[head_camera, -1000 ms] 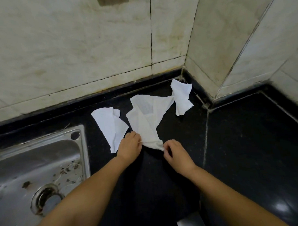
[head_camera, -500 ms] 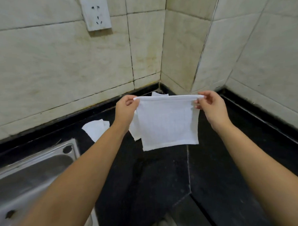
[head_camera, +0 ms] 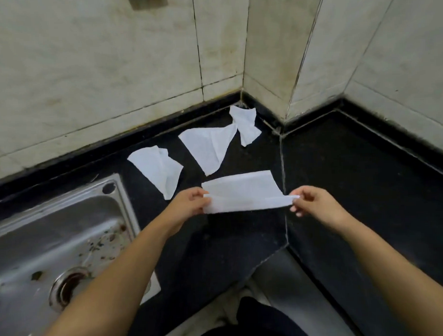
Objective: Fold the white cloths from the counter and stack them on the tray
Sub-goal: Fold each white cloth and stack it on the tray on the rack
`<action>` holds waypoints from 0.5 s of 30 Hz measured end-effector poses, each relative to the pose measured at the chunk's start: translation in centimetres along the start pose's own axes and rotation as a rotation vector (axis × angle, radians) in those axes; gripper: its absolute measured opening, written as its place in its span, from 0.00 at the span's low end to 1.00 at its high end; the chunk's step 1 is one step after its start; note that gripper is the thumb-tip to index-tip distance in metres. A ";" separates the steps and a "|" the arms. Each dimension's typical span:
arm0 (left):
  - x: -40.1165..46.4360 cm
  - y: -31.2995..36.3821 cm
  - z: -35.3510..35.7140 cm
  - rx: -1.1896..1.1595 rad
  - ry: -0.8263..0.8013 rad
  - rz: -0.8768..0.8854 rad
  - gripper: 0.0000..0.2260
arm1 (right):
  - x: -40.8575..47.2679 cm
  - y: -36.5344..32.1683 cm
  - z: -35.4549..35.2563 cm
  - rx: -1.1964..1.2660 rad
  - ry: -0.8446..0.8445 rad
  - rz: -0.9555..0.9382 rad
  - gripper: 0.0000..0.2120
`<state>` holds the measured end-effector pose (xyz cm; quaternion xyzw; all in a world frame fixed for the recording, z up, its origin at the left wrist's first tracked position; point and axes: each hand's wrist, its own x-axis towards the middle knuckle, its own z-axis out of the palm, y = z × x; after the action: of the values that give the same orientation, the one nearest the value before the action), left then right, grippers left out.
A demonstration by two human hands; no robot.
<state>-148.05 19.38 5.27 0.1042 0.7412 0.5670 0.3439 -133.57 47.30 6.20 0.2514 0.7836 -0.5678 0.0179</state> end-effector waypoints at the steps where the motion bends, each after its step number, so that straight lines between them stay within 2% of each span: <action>1: -0.5 -1.4 0.0 0.026 -0.039 -0.052 0.03 | -0.5 1.3 0.5 -0.044 -0.054 0.047 0.07; 4: -1.3 -4.3 0.2 0.079 -0.091 -0.180 0.02 | -1.1 3.4 1.0 -0.138 -0.124 0.133 0.07; 6: -1.0 -4.9 0.2 0.088 -0.067 -0.203 0.03 | -0.4 3.4 0.9 -0.164 -0.124 0.149 0.07; 12: 4.0 -3.7 -0.5 0.271 0.238 -0.110 0.04 | 6.1 1.2 1.7 -0.238 -0.015 0.110 0.03; 15: 6.9 -3.4 -0.4 0.454 0.317 -0.104 0.04 | 9.2 0.7 2.7 -0.316 0.028 0.095 0.03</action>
<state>-152.64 21.74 -0.49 0.0505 0.8980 0.3775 0.2201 -142.04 48.48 1.73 0.2898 0.8507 -0.4323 0.0732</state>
